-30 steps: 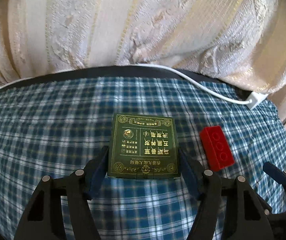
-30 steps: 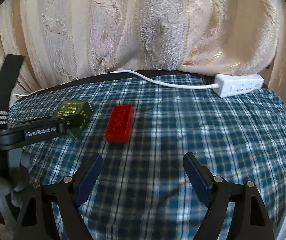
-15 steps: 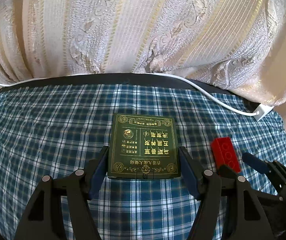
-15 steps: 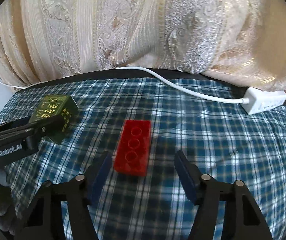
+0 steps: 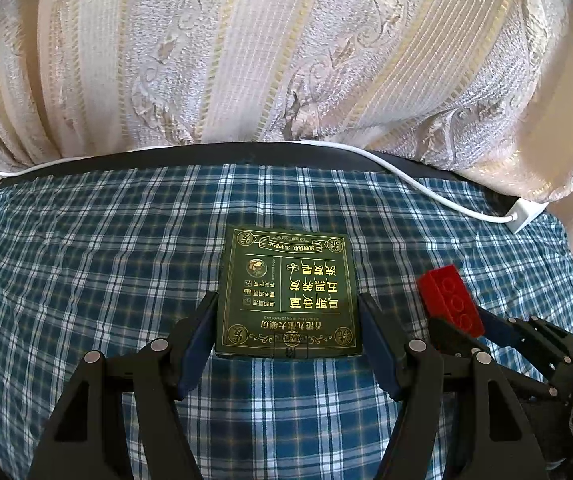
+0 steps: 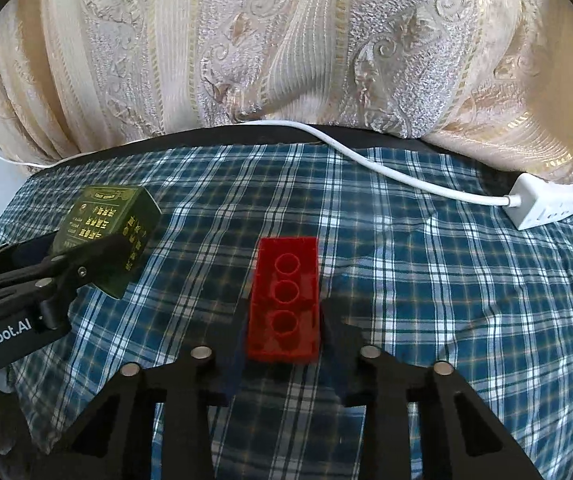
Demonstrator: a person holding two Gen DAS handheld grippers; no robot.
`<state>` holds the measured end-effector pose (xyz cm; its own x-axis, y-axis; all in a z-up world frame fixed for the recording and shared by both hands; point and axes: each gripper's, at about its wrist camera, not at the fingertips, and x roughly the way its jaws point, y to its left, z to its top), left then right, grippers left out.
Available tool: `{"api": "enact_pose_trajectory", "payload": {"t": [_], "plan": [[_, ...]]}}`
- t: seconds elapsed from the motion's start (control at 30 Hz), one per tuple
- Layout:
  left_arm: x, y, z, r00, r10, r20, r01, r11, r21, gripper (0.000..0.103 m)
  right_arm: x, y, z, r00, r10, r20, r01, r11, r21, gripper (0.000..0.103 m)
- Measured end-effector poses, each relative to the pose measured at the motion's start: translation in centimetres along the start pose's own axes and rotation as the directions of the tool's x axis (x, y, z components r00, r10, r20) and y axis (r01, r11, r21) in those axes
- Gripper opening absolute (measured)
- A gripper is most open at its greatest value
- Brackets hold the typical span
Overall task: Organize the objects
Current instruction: 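Grasp the green medicine box with the left gripper while the right gripper grasps the red brick, then carry the red brick with the right gripper while the left gripper carries the green box to the bowl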
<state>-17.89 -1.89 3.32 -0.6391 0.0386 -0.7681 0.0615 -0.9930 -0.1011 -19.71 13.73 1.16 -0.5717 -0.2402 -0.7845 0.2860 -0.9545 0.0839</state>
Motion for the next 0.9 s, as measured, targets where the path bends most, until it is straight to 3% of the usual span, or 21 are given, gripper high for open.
{"api": "enact_pose_trajectory", "payload": {"t": [0.4, 0.9], "plan": [[-0.5, -1.4, -0.3, 1.0, -0.028, 0.009, 0.027, 0.999, 0.04, 0.069, -3.3, -0.7, -2.3, 0.999, 0.018, 0.035, -0.019, 1.0, 0.024, 0.034], [-2.9, -4.4, -1.0, 0.994, -0.102, 0.04, 0.097, 0.988, 0.117, 0.068, -9.3, -3.2, -6.3, 0.995, -0.01, 0.101, -0.004, 0.991, 0.135, 0.034]]}}
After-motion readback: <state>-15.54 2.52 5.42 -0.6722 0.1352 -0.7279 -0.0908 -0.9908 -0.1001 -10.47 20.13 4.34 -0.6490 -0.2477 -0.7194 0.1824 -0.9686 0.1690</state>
